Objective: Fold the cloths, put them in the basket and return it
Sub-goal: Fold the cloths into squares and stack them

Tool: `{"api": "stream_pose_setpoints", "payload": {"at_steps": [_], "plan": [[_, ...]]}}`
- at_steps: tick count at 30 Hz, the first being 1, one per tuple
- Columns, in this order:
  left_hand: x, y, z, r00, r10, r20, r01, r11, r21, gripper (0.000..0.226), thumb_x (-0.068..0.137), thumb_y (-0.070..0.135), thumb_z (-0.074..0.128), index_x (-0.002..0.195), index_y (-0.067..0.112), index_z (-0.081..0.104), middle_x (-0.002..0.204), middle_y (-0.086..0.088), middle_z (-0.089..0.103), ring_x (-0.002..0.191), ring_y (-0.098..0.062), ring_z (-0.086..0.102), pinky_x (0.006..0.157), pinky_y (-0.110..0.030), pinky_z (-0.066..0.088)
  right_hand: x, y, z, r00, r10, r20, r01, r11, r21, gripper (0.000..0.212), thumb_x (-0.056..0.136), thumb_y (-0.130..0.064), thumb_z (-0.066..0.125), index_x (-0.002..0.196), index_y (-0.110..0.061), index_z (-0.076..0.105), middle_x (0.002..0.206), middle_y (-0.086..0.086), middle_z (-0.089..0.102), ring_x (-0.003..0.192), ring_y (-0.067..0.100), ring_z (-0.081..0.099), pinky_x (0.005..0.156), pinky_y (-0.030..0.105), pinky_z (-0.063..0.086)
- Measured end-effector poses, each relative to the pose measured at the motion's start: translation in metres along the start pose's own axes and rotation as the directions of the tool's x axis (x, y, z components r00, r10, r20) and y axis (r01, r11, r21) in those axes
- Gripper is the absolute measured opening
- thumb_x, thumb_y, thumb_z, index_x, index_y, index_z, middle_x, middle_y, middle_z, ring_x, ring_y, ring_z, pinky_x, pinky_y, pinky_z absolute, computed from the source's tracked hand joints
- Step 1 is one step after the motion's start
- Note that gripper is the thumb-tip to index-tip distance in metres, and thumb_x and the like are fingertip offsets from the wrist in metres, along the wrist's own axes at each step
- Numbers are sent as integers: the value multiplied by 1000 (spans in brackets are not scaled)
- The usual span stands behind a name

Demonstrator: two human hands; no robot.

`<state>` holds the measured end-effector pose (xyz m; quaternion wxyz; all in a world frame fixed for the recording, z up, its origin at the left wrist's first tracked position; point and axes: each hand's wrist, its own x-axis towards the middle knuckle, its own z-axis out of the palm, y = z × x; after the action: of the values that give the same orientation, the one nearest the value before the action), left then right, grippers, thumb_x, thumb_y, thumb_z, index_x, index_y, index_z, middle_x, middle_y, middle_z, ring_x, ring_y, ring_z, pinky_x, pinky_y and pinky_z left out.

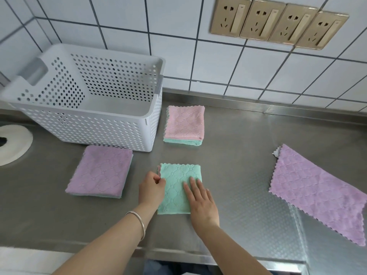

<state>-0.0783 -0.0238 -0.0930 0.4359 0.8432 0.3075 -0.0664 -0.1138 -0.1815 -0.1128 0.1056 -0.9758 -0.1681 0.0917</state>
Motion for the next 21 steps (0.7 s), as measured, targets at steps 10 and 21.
{"api": "stream_pose_setpoints", "payload": {"at_steps": [10, 21], "plan": [[-7, -9, 1, 996, 24, 84, -22, 1000, -21, 29, 84, -4, 42, 84, 24, 50, 99, -4, 61, 75, -23, 56, 56, -25, 37, -1, 1, 5, 999, 41, 15, -40, 998, -43, 108, 30, -15, 89, 129, -20, 47, 135, -2, 52, 115, 20, 60, 77, 28, 58], [-6, -18, 1, 990, 93, 105, -114, 972, 206, 34, 88, 15, 47, 114, 31, 61, 114, -4, 56, 97, -25, 57, 78, -30, 45, -2, 4, -16, 962, 1, 272, 11, 999, -43, 88, 88, -10, 48, 141, -19, -23, 143, -5, -33, 136, 15, -27, 120, 39, 4]]}}
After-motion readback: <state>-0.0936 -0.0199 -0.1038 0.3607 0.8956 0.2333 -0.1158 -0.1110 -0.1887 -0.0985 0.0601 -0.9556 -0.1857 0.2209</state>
